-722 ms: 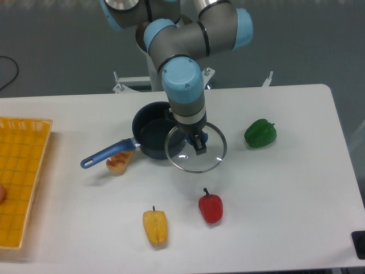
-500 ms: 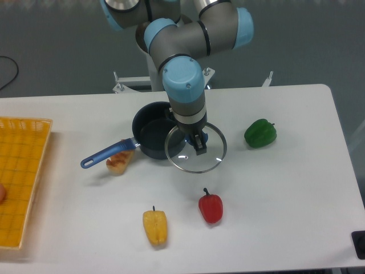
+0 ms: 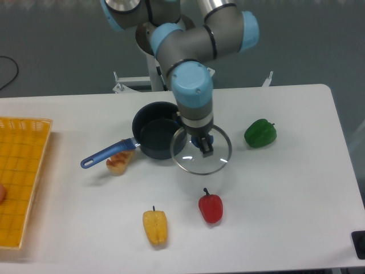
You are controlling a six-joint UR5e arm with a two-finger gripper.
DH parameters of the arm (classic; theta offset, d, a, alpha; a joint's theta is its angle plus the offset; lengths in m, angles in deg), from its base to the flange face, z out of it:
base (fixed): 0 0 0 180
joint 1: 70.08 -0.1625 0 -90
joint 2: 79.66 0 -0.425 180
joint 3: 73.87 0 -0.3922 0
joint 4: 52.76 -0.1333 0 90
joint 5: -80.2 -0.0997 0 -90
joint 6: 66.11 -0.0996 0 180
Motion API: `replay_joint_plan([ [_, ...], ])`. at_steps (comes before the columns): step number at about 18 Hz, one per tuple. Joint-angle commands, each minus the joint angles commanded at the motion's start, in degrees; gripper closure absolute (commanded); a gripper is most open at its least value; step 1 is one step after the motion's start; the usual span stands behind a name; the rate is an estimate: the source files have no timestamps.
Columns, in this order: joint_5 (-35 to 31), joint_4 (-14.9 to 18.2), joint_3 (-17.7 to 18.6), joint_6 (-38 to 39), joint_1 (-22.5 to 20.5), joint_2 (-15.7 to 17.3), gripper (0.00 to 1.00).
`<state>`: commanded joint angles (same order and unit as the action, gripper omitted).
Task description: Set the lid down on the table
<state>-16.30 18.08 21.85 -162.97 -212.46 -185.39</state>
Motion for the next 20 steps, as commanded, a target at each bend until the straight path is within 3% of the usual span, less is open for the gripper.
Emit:
replay_joint_plan([
  [11, -0.5, -2.7, -1.4, 0.0, 0.0, -5.4, 0.34],
  [20, -3.4, -4.0, -0.8, -1.4, 0.0, -7.7, 0.34],
])
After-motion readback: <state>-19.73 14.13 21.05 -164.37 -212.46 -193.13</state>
